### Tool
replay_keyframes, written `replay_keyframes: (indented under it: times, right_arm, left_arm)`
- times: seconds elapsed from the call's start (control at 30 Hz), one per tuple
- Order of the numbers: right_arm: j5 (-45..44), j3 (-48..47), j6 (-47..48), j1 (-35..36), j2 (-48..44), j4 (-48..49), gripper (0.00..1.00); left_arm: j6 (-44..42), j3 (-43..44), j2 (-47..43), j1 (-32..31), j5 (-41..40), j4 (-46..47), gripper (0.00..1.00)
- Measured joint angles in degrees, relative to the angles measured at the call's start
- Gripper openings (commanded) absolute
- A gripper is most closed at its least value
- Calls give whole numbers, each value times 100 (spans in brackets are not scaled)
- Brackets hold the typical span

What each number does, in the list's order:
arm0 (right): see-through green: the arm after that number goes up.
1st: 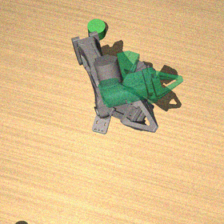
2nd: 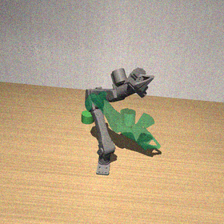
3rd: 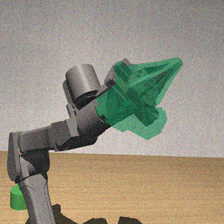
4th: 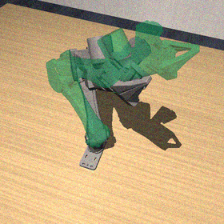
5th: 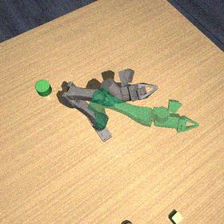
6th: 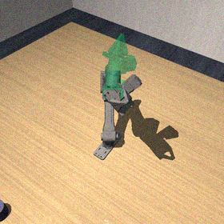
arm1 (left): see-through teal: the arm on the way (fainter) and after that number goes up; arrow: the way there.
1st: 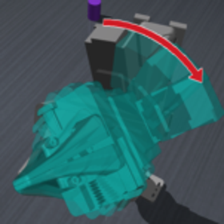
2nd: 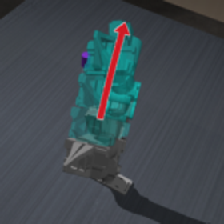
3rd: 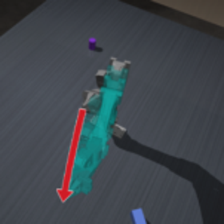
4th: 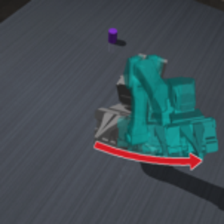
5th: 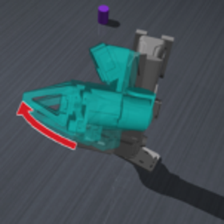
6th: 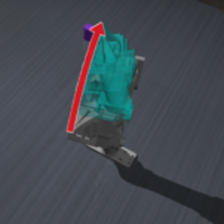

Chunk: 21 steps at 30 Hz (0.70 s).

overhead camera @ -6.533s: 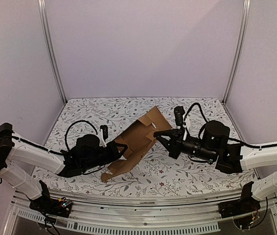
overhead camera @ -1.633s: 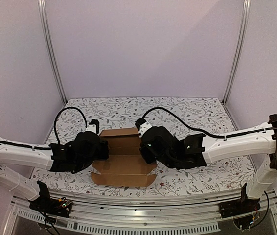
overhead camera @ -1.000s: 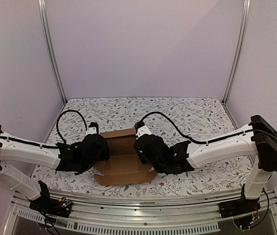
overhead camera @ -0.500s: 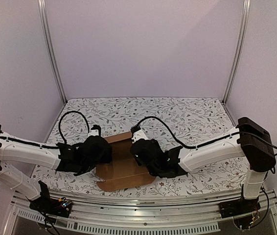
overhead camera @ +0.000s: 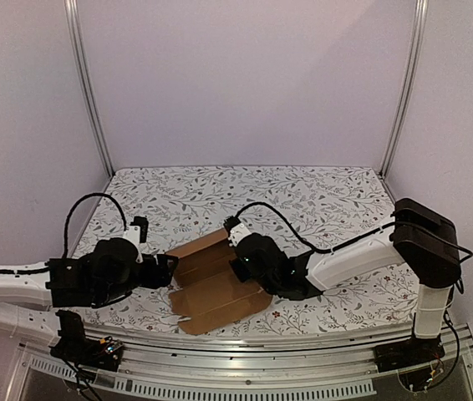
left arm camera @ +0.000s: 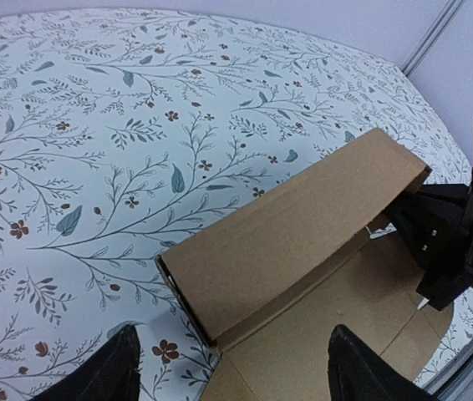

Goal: Fold the paper box

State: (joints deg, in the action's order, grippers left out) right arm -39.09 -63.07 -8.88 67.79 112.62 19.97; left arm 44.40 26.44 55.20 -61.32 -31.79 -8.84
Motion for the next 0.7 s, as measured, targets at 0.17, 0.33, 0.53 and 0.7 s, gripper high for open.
replay_keyframes:
  times: [0.17,0.33,0.53,0.7]
  right_arm:
    - [632,297,256,-164,116,413,0]
    - [1154,396,520,-186,151,837,0]
    - [1810,566,715,-188,168,1283,0]
    - [2282,743,837,-197,225,1635,0]
  left_arm:
    - [-522,-227,-1176,-4,334,-70,77]
    - [-872,-197,-1504,61,352,-81,58]
    - [-1150,-125,-994,245,490,98,19]
    - [-1255,-98,-562,555,896,605,0]
